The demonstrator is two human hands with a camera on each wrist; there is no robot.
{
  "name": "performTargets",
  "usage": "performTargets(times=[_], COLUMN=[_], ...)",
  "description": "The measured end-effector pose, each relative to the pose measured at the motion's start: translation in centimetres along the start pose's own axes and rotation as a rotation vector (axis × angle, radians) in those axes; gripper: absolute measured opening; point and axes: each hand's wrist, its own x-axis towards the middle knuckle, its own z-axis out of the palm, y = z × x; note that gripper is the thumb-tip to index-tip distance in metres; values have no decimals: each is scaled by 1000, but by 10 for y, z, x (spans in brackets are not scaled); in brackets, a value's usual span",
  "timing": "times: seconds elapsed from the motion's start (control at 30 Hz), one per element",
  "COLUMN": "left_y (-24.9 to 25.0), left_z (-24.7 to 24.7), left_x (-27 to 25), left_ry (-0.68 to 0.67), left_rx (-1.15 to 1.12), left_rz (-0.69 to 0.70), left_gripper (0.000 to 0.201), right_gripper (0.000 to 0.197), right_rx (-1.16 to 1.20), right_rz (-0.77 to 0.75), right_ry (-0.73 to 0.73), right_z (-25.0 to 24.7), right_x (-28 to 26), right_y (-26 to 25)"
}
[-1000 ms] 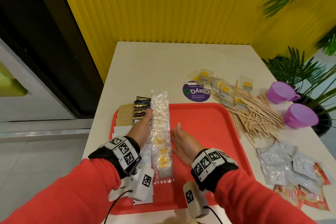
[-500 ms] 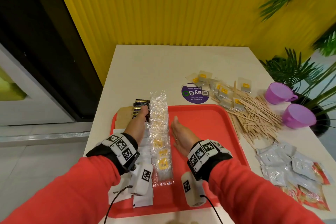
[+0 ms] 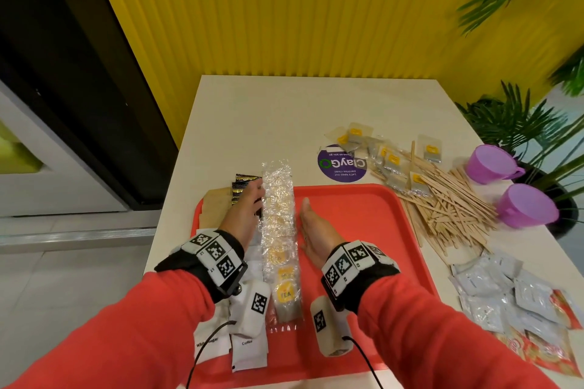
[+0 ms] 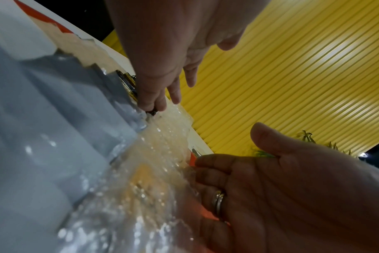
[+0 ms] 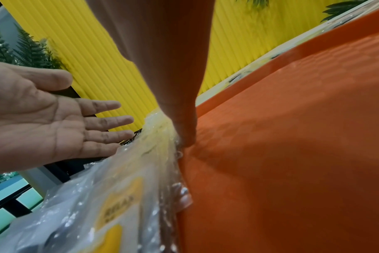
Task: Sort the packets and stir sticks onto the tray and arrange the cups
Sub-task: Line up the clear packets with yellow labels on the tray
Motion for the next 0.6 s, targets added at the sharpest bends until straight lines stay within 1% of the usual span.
performTargets(times=[0.03, 0.07, 0.1, 0.17, 0.2, 0.23, 0.27, 0.33, 0.37, 0.4, 0.43, 0.47, 0.5, 0.53, 0.57, 0.6], left_y=[0, 0, 0, -1, -1, -1, 0, 3, 3, 3, 2, 1, -2, -3, -4, -3], left_z=[0, 1, 1, 3, 4, 4, 5, 5, 5, 5, 5, 5, 6, 6, 7, 7], left_x=[1, 1, 1, 1, 1, 1, 1, 2, 3, 3, 3, 3, 3, 2, 3, 3], left_ry=[11, 22, 28, 26, 23, 19, 16, 9, 4, -3, -11, -24, -34, -42, -41, -38], left_rx=[7, 19, 24, 24, 21, 15, 8, -4, -11, -17, -23, -29, -27, -24, -23, -30], left_rz=[1, 3, 7, 7, 7, 6, 2, -3, -5, -8, -8, -8, -8, -8, -2, 0], left_gripper=[49, 48, 46, 44, 42, 40, 38, 41, 44, 46, 46, 46, 46, 45, 45, 45], right_gripper=[96, 89, 93, 116, 121, 120, 114, 89, 79, 78, 85, 98, 111, 118, 117, 111], right_rx=[-13, -20, -13, -15, -8, -14, -45, -78, -79, -56, -73, -73, -76, -63, -57, -68], right_rz=[-9, -19, -1, 21, 11, 22, 30, 26, 19, 25, 35, 37, 46, 45, 43, 42], right_ry=[-3, -11, -22, -43, -52, -55, -33, 26, 46, 52, 39, 14, -18, -41, -50, -44], right_z=[0, 1, 2, 0, -2, -3, -1, 6, 6, 5, 5, 3, -3, -6, -8, -9], right_x=[-1, 0, 2, 18, 28, 29, 20, 6, 6, 9, 9, 17, 35, 44, 49, 45], right_y=[-3, -4, -4, 8, 16, 17, 10, -7, -10, -11, -12, -6, 6, 13, 15, 12])
